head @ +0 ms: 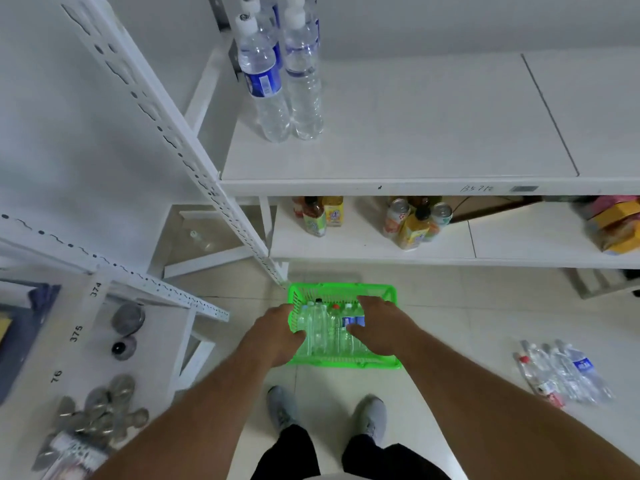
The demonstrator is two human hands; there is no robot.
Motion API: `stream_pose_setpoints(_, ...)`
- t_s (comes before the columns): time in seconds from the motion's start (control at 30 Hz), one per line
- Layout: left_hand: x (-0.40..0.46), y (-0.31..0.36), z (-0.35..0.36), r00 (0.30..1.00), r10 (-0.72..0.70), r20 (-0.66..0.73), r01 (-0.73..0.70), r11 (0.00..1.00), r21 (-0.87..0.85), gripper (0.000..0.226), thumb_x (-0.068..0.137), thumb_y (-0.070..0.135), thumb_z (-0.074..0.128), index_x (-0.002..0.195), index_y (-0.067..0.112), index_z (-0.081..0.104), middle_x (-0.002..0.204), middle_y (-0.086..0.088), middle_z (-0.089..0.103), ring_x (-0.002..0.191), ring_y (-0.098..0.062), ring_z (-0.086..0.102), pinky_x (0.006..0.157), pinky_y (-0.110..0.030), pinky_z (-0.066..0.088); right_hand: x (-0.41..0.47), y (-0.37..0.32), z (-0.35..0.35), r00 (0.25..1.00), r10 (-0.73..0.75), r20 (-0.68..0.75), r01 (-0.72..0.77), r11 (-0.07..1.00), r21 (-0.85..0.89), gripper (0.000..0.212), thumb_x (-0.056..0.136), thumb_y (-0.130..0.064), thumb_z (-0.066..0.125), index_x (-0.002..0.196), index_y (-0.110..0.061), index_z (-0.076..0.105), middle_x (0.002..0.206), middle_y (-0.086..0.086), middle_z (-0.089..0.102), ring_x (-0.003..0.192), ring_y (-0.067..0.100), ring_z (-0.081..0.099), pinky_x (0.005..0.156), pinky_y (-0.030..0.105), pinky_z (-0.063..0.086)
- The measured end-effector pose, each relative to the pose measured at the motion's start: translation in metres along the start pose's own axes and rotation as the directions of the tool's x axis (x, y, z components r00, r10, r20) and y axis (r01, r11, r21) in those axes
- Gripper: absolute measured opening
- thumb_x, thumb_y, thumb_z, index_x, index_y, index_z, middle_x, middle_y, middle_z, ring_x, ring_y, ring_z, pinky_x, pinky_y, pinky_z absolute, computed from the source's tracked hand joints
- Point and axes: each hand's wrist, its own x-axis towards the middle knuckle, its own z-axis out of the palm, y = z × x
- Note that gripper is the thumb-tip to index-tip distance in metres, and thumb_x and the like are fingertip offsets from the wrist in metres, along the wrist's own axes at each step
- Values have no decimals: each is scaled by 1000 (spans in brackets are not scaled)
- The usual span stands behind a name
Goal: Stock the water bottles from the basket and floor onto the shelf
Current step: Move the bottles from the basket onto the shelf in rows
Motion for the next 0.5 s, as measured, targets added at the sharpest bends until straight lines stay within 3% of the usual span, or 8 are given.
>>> stream_pose_setpoints(0.37, 52, -71, 47, 984, -76, 163, 103, 981, -163, 72, 87, 39, 63, 150, 16, 36, 151, -10, 43, 138, -24, 43, 112, -29, 35, 39, -14, 67, 973, 182, 143, -196, 977, 88, 74, 97, -52, 50, 156, -15, 25, 158, 10, 35, 142, 30, 37, 113, 37, 35)
stream_pose_setpoints(0.5, 89, -105, 61, 974, -121, 192, 169, 950, -261, 60, 89, 29, 64, 142, 9, 44, 143, -12, 52, 132, -24, 50, 103, -26, 38, 78, -27, 96, 960, 223, 172, -248, 958, 146, 76, 96, -52, 52, 157, -16, 25, 159, 6, 34, 144, 26, 36, 114, 35, 34)
